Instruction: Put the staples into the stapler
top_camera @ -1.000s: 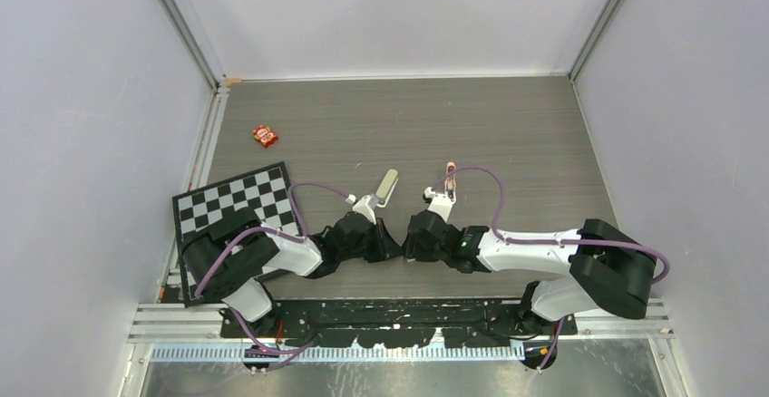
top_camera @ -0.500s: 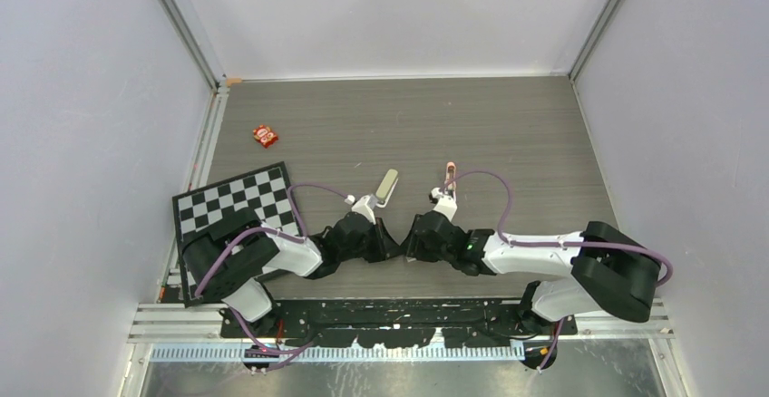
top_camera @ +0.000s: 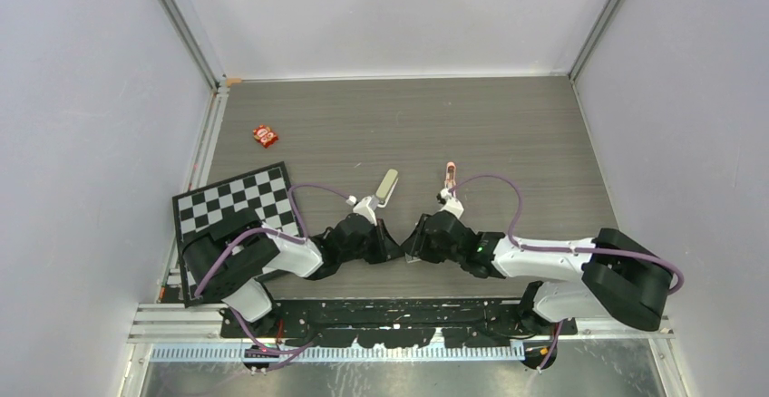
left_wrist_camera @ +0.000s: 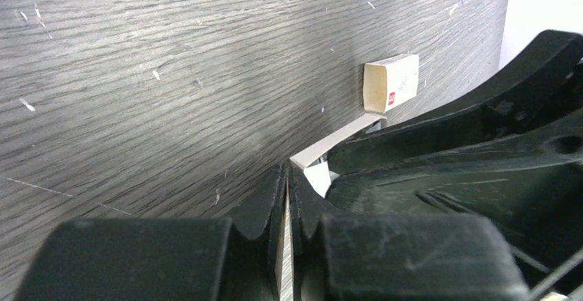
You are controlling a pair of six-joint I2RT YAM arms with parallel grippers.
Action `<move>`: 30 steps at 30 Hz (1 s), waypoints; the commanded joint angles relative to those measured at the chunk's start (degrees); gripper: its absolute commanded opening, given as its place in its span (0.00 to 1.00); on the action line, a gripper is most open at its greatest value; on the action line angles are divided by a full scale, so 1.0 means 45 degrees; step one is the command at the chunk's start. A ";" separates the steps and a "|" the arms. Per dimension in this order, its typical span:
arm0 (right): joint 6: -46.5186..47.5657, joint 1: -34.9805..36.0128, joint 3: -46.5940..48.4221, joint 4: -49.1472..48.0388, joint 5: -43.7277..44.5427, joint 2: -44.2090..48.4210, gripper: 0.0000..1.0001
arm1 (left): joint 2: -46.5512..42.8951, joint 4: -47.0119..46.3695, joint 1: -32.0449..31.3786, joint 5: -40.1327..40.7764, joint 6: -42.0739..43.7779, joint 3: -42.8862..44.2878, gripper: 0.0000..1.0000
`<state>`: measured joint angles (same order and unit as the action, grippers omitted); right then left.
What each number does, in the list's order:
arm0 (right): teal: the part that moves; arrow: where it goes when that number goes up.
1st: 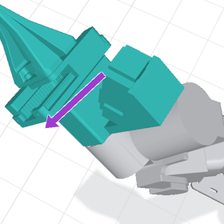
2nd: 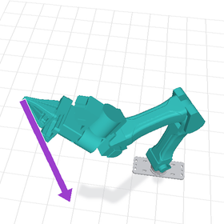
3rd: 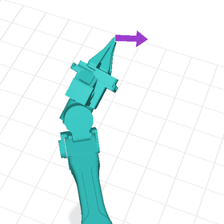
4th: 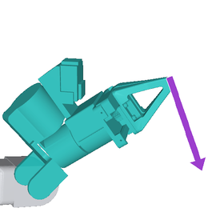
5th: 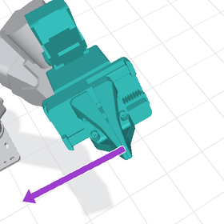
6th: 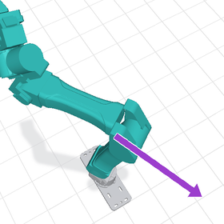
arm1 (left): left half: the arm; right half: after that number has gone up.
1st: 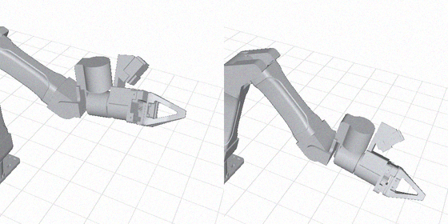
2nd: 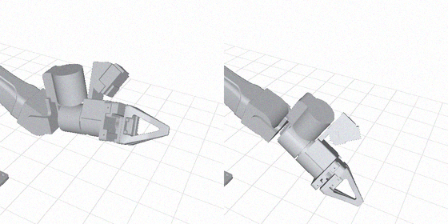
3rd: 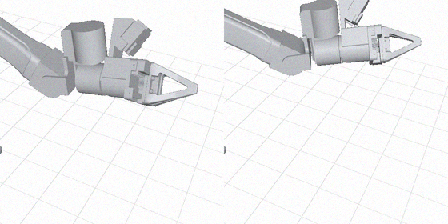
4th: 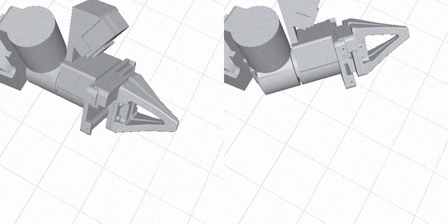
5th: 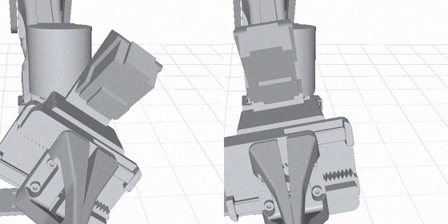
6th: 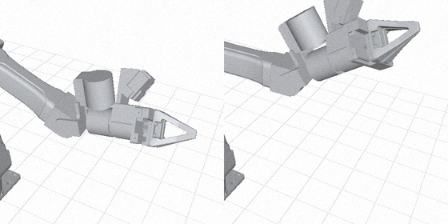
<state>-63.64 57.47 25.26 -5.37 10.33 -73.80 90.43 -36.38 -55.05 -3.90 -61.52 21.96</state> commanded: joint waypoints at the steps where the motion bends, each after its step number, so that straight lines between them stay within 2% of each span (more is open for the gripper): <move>1: -0.0154 -0.0306 0.0071 -0.0897 -0.0457 0.1093 0.40 | 0.0060 -0.0372 -0.0150 0.0012 0.0093 -0.0002 0.08; 8: 0.0280 -0.0626 -0.0240 -0.0692 -0.0286 0.2912 0.41 | -0.0008 -0.0358 -0.0150 0.0086 0.0129 0.0001 0.08; 15: 0.0817 -0.0620 0.0886 0.3088 0.0537 0.2741 0.40 | -0.0253 -0.0181 -0.0150 0.0338 0.0159 -0.0037 0.08; 19: 0.0993 -0.0351 0.1958 0.4740 0.1258 0.2095 0.39 | -0.1227 0.1020 -0.0150 0.0962 0.0543 -0.0055 0.08; 24: 0.1010 0.0238 0.2832 0.5674 0.2064 0.1483 0.37 | -0.3219 0.3601 -0.0150 0.2160 0.1549 0.0231 0.22; 30: 0.0854 0.0800 0.3547 0.6223 0.2616 0.0500 0.36 | -0.6642 0.7220 -0.0150 0.3998 0.2635 0.0391 0.39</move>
<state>-59.72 59.66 37.78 19.31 17.54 -69.14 69.45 -16.64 -55.51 6.00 -54.81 21.98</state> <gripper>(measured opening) 0.366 0.355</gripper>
